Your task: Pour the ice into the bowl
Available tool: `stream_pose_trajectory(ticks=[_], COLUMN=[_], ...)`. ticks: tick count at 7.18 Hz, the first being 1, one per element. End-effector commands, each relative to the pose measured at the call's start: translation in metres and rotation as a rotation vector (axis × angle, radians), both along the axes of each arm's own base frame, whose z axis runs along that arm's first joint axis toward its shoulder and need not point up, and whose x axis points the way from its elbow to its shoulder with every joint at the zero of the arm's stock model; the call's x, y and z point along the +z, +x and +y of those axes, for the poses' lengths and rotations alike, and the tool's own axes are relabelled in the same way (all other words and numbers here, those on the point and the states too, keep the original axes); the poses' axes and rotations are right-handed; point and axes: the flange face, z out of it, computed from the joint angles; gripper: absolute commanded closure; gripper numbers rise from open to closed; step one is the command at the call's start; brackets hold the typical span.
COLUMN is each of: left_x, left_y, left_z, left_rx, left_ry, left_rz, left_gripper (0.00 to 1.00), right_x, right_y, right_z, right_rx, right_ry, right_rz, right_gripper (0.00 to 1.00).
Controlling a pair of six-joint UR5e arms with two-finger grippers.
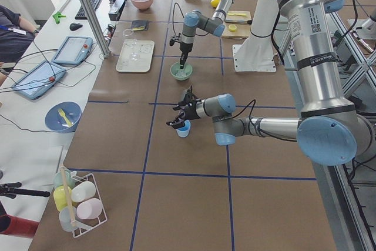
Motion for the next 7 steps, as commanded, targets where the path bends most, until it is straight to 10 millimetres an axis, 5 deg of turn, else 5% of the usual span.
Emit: stream_pose_trajectory(ticks=[1,4,5,7], left_x=[-0.007,-0.020,-0.012,0.005], left_y=[-0.012,-0.083,-0.099,-0.129], left_z=[-0.016,-0.062,-0.068,-0.081], left_rx=[0.086,0.175,0.188,0.314], left_ry=[-0.071,-0.117,-0.113,-0.192], left_rz=[0.010,-0.164,-0.263,-0.365], left_gripper=[0.00,0.00,0.00,0.00], right_x=[-0.006,-0.036,-0.032,0.010], right_y=[0.005,0.049,0.080,0.183], right_z=[-0.002,-0.007,-0.003,0.006], right_rx=[-0.013,-0.011,-0.016,-0.045], right_ry=[-0.005,-0.018,0.002,0.082], right_rz=[-0.013,-0.025,-0.010,0.047], right_gripper=[1.00,1.00,1.00,1.00])
